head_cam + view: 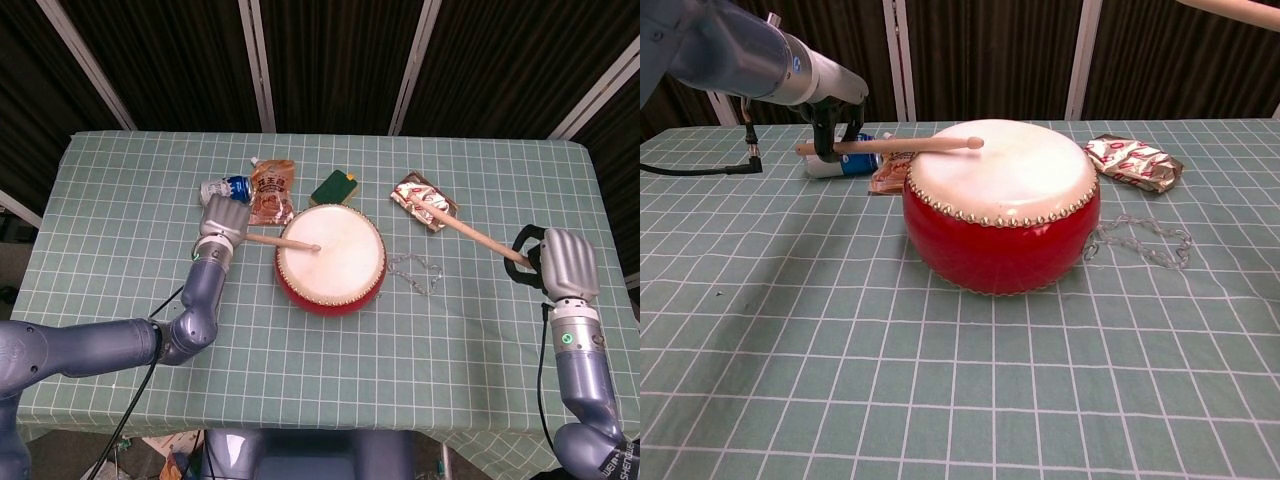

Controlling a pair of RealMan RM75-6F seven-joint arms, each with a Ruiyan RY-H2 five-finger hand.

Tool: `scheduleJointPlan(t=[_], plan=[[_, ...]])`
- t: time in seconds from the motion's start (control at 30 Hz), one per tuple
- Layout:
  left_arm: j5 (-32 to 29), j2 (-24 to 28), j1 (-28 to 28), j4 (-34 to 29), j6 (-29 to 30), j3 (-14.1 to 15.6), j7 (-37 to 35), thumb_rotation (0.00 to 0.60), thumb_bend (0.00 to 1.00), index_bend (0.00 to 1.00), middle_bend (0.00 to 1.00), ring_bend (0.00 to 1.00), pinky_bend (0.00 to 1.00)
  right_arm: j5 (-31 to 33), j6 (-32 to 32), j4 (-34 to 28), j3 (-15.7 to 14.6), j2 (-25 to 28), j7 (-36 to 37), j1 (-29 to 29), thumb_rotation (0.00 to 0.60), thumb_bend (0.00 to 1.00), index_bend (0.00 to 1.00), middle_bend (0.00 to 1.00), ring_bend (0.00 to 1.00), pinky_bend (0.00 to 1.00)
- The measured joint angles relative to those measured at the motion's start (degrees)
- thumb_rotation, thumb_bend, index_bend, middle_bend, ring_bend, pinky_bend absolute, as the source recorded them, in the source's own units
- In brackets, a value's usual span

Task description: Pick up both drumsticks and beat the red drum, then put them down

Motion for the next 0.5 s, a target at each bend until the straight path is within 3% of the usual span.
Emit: scheduleJointPlan(t=[0.17, 0.37, 0.5], plan=[[-1.8, 2.2, -0.5, -1.7, 0.0, -1.4, -2.0, 0.600, 0.56, 0.79, 1.00, 1.00, 1.00, -1.1, 0.7, -0.7, -0.3, 0.0, -0.2, -0.5, 0.600, 0.62, 0.99, 1.00, 1.00, 1.00], [10.9, 7.7, 3.1, -9.0, 2.0, -4.2, -13.4, 0.600, 0.56, 0.79, 1.00, 1.00, 1.00, -2.5, 1.5, -0.9, -1.0, -0.1, -0.8, -1.2, 0.600, 0.62, 0.98, 1.00, 1.00, 1.00], [16.3, 12.9, 8.4, -17.7, 4.5, -5.4, -21.8, 0.600, 0.56, 0.79, 1.00, 1.00, 1.00, -3.9, 1.8, -0.7, -1.9, -0.1, -1.4, -1.8, 0.600, 0.62, 0.99, 1.00, 1.00, 1.00]])
